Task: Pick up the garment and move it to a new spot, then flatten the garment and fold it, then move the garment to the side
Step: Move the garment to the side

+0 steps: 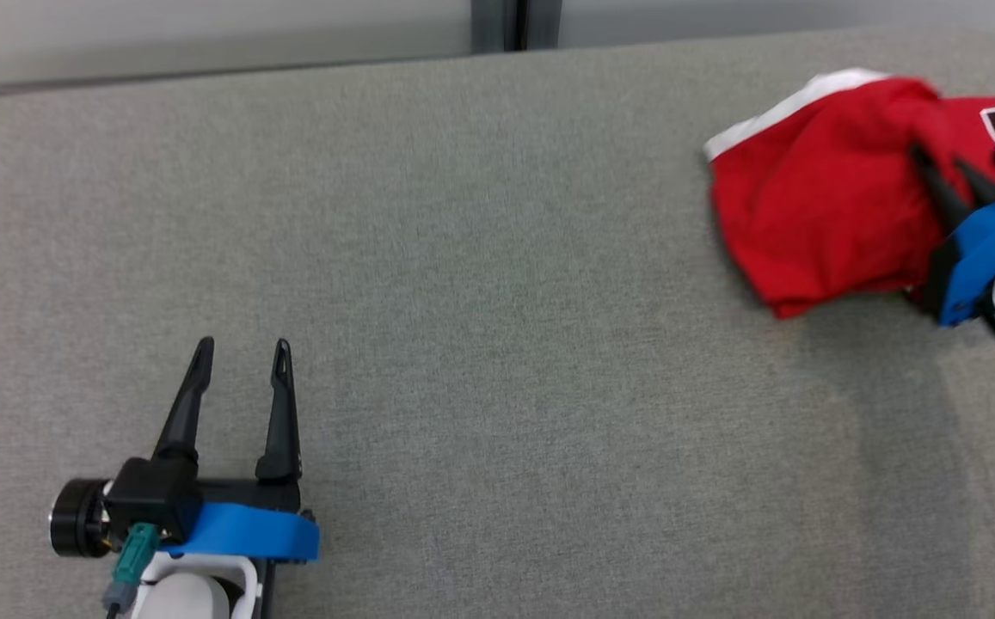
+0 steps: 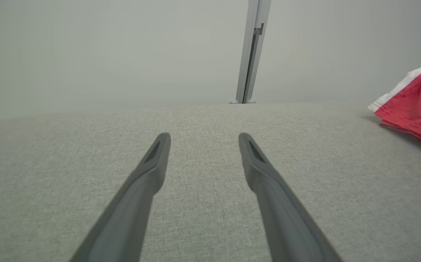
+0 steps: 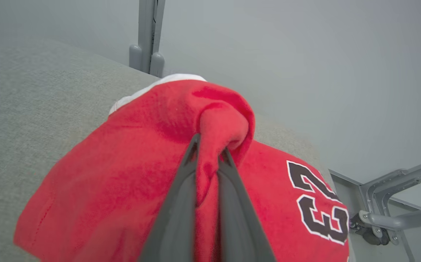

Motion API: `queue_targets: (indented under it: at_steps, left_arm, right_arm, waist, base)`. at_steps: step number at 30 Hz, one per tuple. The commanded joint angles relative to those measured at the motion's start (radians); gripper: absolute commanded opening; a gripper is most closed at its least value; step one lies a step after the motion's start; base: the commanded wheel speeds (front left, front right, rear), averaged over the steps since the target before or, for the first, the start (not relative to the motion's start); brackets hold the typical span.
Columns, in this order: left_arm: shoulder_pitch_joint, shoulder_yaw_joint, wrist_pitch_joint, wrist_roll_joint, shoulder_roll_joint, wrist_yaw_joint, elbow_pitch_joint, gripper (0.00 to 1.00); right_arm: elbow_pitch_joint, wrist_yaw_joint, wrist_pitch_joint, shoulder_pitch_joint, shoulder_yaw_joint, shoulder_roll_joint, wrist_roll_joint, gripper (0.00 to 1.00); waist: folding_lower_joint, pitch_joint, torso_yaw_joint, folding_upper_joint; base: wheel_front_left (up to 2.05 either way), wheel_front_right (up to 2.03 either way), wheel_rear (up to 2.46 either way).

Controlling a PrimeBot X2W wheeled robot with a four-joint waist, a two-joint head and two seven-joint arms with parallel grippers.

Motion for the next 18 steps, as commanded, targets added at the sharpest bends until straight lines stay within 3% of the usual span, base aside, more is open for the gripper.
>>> queue_targets:
  at_steps: [1, 11, 18]
  left_arm:
    - [-0.019, 0.001, -0.004, 0.004, 0.007, -0.002, -0.007, 1.00]
    - [-0.079, -0.007, -0.004, 0.028, 0.024, -0.010, -0.068, 1.00]
    - [-0.088, -0.003, -0.004, 0.028, 0.040, -0.012, -0.103, 1.00]
  right_arm:
    - [0.005, 0.000, 0.004, -0.025, 0.006, -0.014, 0.008, 0.00]
    - [0.031, 0.000, 0.001, -0.160, 0.099, -0.194, 0.103, 0.00]
    - [0.071, 0.000, -0.010, -0.228, 0.145, -0.250, 0.096, 0.00]
  waist:
    - [-0.0002, 0.030, 0.018, -0.0002]
    - [-0.0002, 0.132, -0.012, -0.0002]
    - [-0.0002, 0.162, -0.020, -0.0002]
  base:
    - [0.00, 0.00, 0.00]
    - [0.00, 0.00, 0.00]
    - [0.00, 0.00, 0.00]
